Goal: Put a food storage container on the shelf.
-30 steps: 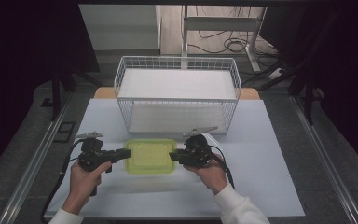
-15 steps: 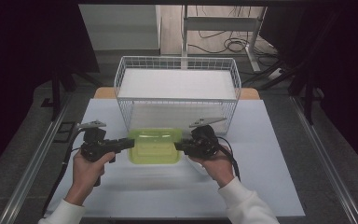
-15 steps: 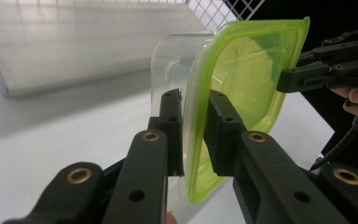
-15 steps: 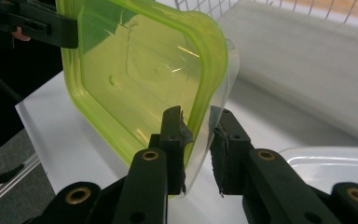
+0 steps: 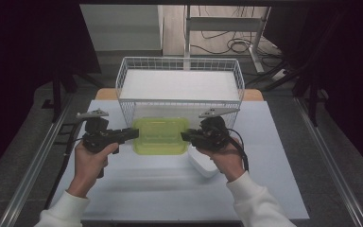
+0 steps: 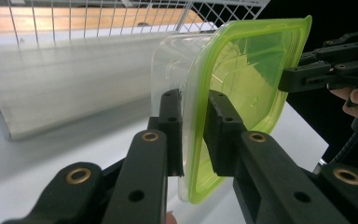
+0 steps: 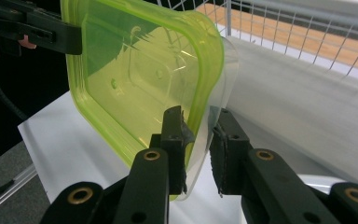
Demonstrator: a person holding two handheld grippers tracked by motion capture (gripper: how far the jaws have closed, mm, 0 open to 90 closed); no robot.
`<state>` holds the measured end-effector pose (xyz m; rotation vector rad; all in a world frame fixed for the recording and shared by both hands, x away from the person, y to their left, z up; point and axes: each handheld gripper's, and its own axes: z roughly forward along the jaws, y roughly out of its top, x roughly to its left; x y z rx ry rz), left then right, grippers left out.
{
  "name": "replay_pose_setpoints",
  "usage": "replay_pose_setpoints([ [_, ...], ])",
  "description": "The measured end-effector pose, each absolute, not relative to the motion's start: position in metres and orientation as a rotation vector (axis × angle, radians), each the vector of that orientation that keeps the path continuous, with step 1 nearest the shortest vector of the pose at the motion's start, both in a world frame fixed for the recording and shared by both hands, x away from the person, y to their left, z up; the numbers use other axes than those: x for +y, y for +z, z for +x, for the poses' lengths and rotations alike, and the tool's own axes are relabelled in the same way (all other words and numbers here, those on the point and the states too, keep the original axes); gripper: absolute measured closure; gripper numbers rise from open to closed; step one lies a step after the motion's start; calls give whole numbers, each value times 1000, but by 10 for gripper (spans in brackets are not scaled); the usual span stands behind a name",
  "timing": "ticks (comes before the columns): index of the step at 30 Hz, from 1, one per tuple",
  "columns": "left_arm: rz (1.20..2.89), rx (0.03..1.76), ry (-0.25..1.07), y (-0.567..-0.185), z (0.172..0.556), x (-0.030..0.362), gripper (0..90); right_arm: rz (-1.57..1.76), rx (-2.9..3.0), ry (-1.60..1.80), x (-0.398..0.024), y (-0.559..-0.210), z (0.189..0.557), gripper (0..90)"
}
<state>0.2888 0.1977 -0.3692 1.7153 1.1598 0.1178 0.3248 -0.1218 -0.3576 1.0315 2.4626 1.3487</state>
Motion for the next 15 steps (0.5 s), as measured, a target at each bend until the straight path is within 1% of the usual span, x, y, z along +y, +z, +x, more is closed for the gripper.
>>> replay_pose_setpoints([
  [5,1714,1143,136,-358,294,194,778,1020,2436,1369,-126,-348,328,760],
  [15,1706,1124,131,-346,303,190,779,997,2403,1382,-132,-333,333,762],
])
